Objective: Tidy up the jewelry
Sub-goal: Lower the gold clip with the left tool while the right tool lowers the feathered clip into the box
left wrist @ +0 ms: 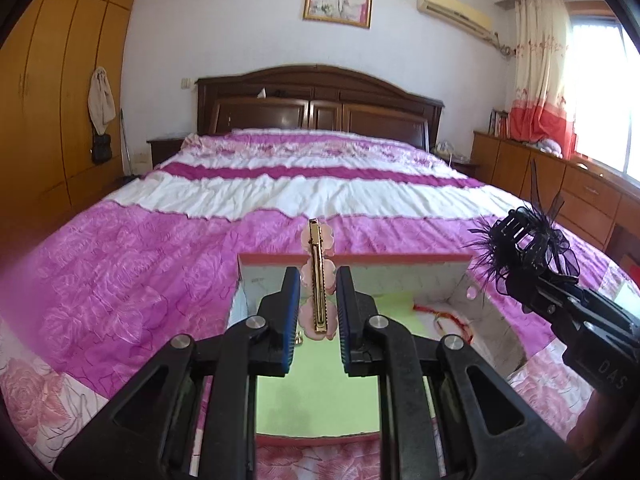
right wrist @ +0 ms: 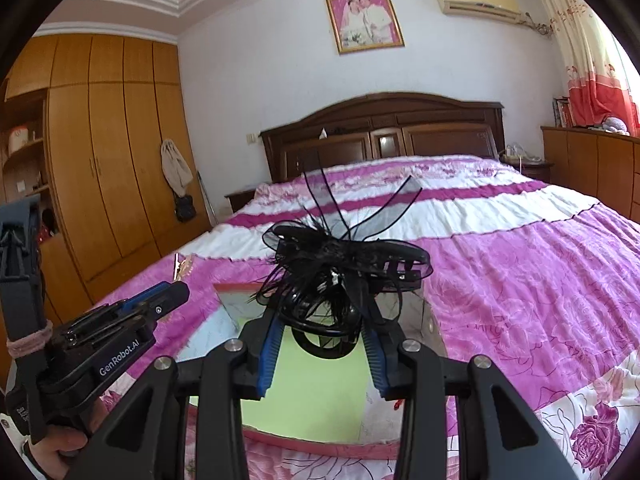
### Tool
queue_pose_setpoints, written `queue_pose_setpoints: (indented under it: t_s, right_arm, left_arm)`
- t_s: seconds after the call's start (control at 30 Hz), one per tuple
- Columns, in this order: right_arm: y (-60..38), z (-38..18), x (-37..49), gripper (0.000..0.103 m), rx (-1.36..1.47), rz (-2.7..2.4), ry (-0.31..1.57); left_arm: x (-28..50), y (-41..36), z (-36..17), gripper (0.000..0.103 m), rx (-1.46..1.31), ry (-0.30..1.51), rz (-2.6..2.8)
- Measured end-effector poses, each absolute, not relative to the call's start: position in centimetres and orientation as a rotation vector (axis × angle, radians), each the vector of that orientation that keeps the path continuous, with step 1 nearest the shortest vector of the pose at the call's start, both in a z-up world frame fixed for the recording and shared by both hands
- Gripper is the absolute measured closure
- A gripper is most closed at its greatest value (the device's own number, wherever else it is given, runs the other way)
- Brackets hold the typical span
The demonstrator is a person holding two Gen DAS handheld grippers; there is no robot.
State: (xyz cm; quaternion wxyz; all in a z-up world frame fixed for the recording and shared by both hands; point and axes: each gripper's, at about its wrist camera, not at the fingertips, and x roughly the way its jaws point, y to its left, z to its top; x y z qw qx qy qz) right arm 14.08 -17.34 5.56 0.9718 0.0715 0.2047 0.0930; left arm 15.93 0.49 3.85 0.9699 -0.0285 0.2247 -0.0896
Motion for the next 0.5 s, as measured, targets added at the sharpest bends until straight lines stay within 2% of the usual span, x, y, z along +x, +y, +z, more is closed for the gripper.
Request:
queue_pose_setpoints:
  t_s: [0.5]
  right_arm:
    - [-17.2,0.6,19.4,0.063,0.107,0.145,0.65]
  left_arm:
    - [19.7,0.1,-1.0,0.093,-0.017,0.681,-0.146]
